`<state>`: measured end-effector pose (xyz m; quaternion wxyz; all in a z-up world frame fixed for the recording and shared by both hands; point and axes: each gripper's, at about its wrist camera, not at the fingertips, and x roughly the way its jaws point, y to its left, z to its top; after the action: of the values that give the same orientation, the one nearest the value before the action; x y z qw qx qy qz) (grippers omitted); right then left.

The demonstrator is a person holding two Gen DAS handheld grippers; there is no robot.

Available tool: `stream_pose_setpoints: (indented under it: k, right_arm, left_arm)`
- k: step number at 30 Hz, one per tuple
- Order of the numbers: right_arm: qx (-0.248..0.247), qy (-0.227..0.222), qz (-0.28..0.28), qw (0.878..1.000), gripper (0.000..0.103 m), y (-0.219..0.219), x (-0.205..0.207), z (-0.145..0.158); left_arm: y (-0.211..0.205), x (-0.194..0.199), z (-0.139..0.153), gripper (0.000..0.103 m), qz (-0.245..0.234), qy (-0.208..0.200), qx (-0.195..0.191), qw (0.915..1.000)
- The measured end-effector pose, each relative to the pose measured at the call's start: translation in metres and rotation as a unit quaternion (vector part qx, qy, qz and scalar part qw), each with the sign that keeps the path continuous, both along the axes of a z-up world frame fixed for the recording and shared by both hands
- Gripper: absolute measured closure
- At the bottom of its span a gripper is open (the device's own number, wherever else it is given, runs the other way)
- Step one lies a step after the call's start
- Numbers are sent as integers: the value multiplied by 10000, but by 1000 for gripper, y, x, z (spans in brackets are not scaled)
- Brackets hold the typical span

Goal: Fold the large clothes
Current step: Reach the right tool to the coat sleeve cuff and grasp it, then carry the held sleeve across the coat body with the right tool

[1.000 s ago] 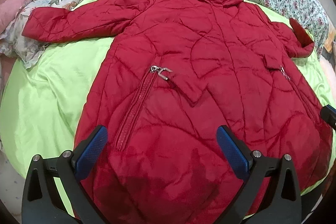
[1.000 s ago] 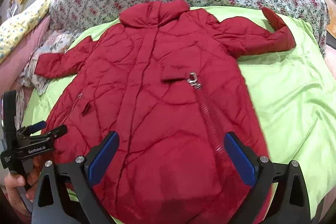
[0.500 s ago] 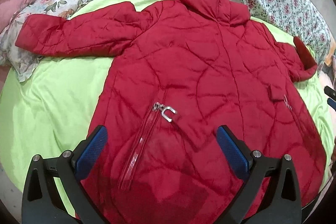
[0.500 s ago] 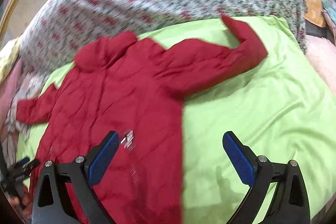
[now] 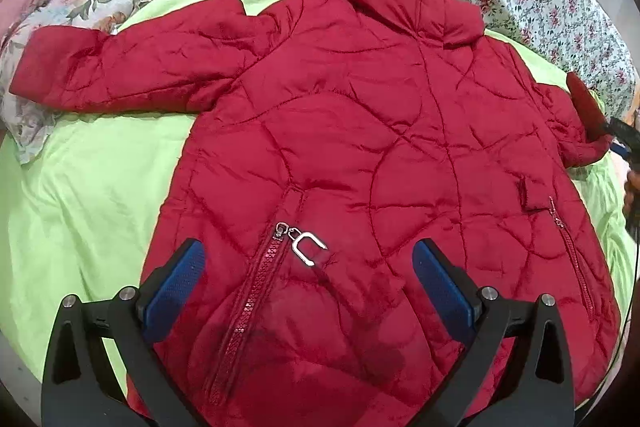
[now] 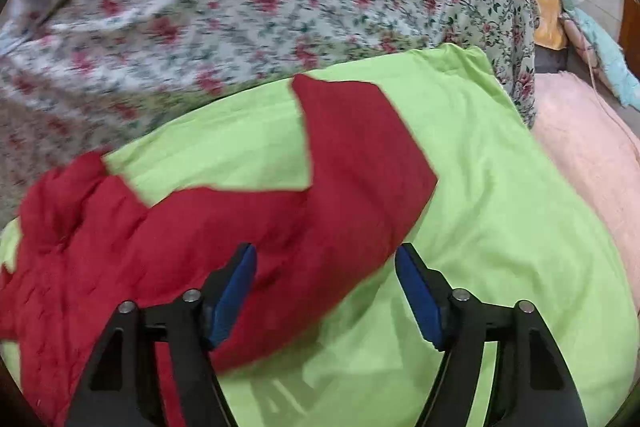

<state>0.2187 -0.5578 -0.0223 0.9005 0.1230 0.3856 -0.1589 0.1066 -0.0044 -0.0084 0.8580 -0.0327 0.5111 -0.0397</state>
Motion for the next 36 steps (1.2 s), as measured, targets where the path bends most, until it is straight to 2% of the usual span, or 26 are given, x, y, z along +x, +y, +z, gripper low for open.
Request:
stream_pose_setpoints:
  k: [5,6,8,9,10,15,21,27,33,36]
  right_arm:
    - [16,123,-207,9997,48,-22,35,-13]
    - [107,129,-207,9996,59,-25,39,-16]
    - [324,117,-109,9993,69,-29,46,-20]
    - [378,90,-60,9992,81,-28,46,-20]
    - [418,55,1,9991,86,-25,45,-18]
    - [598,-309,560,9962,89,7,30,-1]
    - [585,-598,1407,9865,89,79,3,24]
    - [1077,-823,2328,9630,89,148,-20,37]
    - [1473,-623,3112,9368,89,216,-29,28]
    - [1391,-528,3552,9229,89,251,-30,20]
  left_arm:
    - [-1,3,-8,0,-8,106,116,9999]
    - [-1,3,-9,0,-13,109,132,9999]
    - [0,4,-9,0,-13,104,165,9998]
    - [0,4,-10,0,-7,103,167,9998]
    - [1,5,-10,0,-1,102,156,9998]
    - [2,5,-13,0,10,155,38,9999]
    - [0,-5,-11,0,-43,140,-49,9999]
    - [9,-9,-9,0,14,122,-127,9998]
    - [19,-12,-8,0,59,108,-336,9994]
    - [27,-12,-7,0,45,116,-528,9985]
